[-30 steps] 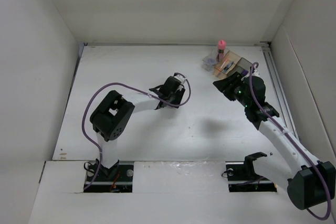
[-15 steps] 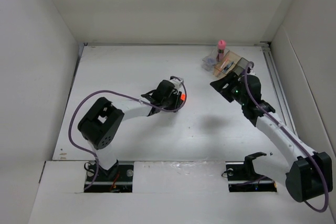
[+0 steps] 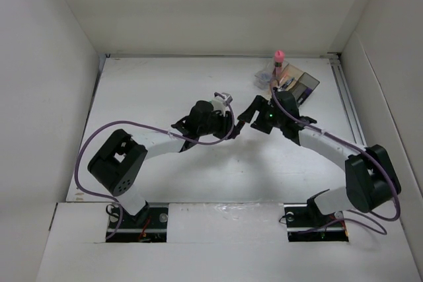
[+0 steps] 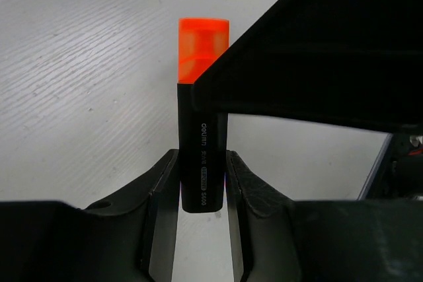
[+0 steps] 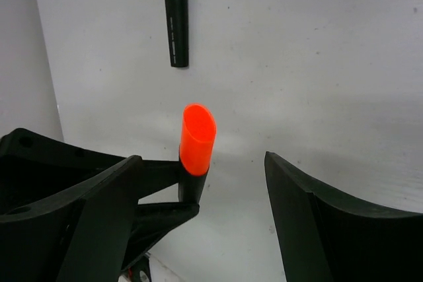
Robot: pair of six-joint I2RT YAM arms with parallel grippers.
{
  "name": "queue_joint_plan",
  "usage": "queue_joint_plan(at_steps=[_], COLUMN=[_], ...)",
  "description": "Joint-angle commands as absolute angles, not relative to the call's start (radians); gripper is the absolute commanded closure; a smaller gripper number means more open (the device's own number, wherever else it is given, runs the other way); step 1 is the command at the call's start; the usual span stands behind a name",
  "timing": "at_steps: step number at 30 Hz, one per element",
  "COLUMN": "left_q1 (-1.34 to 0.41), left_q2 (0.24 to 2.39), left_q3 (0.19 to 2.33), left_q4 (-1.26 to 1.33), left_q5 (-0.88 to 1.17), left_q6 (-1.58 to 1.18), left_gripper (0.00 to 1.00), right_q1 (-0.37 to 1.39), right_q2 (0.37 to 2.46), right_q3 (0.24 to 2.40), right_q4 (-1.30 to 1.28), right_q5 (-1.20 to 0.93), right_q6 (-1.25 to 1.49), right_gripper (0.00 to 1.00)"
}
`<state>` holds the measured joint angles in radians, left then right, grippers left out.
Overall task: Sort the stationery into containers
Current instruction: Pass the stationery from the left arm to the right
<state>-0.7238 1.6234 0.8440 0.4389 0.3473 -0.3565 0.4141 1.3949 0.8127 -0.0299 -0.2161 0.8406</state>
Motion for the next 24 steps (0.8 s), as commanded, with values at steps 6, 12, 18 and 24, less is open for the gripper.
queue_joint_plan(at_steps=[6,12,18,24], left_q1=[-0.724,-0.724,-0.724,-0.724], left_q2=[1.614,1.623,1.54,1.402], left_q3=[0.822,0.81,0.781,0.73], left_q4=[0.603,0.615,0.626,0.621], left_q5=[0.431,0.431,0.45,0.419], left_q6=[-0.385,-0.396,-0.387,-0.387], left_gripper=[1.0,0.85,0.43,0.28], right_q1=[0.456,0.456,0.417,0.252], right_q2=[1.454,1.463,1.444,1.465], right_q3=[0.876,0.888,0.943,1.106], right_q4=[0.055,0.055,0.015,-0.147], right_q5=[-0.202,-0.184,-0.091,0.162], right_q6=[0.856,0.888,0.888,0.868], right_gripper=[0.32,0.84,0.95,0.96])
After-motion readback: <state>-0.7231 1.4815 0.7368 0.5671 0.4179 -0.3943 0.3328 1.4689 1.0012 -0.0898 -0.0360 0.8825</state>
